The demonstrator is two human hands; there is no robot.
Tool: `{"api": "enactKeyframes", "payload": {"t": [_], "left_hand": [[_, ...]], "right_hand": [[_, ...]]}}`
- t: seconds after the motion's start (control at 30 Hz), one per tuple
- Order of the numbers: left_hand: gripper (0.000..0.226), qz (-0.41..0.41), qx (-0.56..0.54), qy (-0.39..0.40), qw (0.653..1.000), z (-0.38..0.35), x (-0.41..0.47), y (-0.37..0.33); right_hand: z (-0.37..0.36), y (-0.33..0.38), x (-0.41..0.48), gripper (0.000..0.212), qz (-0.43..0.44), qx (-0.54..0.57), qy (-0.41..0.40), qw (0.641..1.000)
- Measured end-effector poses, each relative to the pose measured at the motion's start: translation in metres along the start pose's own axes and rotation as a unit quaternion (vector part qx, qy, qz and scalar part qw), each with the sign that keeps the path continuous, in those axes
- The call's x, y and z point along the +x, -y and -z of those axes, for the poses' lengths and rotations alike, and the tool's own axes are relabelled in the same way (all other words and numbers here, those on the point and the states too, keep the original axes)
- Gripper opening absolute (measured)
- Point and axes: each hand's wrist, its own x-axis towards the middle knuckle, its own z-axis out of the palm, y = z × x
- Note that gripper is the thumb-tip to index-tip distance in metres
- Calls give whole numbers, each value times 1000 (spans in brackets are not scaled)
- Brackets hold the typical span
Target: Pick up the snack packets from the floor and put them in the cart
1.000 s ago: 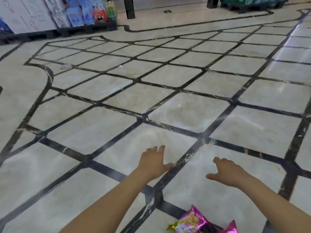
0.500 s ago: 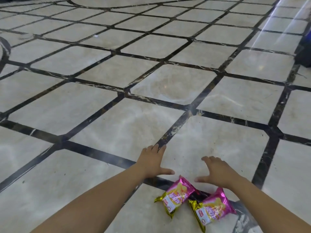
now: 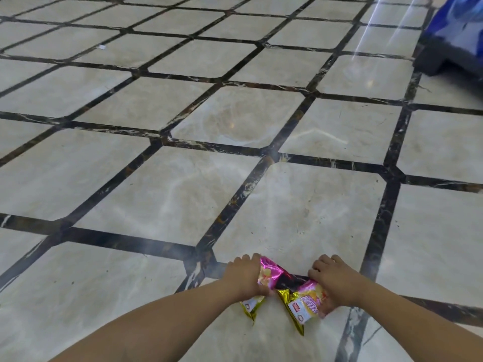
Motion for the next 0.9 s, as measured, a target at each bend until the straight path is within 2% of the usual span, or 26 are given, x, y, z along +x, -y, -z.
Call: {"api": "enactKeyframes", "payload": {"t": [0.27, 0.37, 0.43, 0.5, 0.6, 0.67, 0.73, 0.8, 0.9], "left_hand": [[73, 31, -123, -23, 992, 9, 5, 17], [65, 52, -163, -70, 983, 20, 1, 33], [61, 72, -234, -99, 965, 29, 0, 45], [63, 106, -323, -128, 932, 40, -2, 57], [69, 148, -426, -180, 874, 55, -2, 70], [66, 171, -480, -205, 836, 64, -3, 76], [61, 179, -515, -221, 808, 72, -7, 80], [60, 176, -539, -234, 789, 85, -16, 83], [56, 165, -560, -254, 771, 116, -33, 87]], "right_hand": [[1, 6, 10, 71, -67, 91, -17, 993], [9, 12, 13, 59, -104, 216, -34, 970], [19, 16, 16, 58, -132, 308, -48, 941], [32, 18, 22, 54, -166, 386, -75, 904], [55, 22, 32, 54, -202, 532, -121, 813], [72, 26, 38, 59, -191, 626, -140, 743], [90, 33, 40, 57, -162, 687, -163, 689], [113, 37, 38, 50, -138, 703, -190, 672], [156, 34, 24, 34, -110, 700, -236, 666]]}}
